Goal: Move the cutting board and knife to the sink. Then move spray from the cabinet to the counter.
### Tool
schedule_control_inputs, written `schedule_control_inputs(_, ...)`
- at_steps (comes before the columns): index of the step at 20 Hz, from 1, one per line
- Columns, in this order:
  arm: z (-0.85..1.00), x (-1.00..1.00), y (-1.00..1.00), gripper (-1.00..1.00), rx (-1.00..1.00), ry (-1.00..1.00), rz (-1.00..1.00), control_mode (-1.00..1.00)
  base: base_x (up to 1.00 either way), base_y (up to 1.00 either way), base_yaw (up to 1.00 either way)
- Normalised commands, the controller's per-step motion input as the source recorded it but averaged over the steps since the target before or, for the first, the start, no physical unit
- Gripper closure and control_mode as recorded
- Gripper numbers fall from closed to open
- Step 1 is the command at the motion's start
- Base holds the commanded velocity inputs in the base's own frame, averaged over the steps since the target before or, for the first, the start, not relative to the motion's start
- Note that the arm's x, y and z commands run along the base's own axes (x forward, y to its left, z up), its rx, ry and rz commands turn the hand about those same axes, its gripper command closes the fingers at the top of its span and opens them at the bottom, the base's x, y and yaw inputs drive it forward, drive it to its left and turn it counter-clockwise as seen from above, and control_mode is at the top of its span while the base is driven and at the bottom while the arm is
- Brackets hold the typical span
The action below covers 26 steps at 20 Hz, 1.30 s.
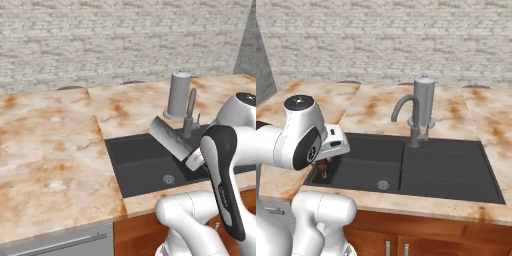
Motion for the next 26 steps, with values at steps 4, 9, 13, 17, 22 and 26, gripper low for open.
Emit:
schedule_control_inputs(4, -0.6, 0.86, -0.1, 1.0, -0.01, 0.12, -0.14, -1.0, 0.0, 0.0, 0.0)
schedule_control_inputs(9, -0.78, 0.88, -0.4, 1.0, -0.01, 0.19, -0.05, -1.0, 0.0, 0.0, 0.0)
schedule_control_inputs(13, -0.83, 0.95, -0.25, 1.0, -0.02, 0.1, 0.0, -1.0, 0.0, 0.0, 0.0)
schedule_control_inputs(17, -0.65, 0.92, -0.12, 1.0, -0.02, 0.02, 0.0, -1.0, 0.0, 0.0, 0.0)
schedule_control_inputs(22, -0.65, 0.92, -0.15, 1.0, 0.0, 0.02, 0.0, -1.0, 0.0, 0.0, 0.0)
schedule_control_inputs(26, -0.68, 0.82, -0.35, 1.0, 0.0, 0.1, -0.01, -1.0, 0.0, 0.0, 0.0)
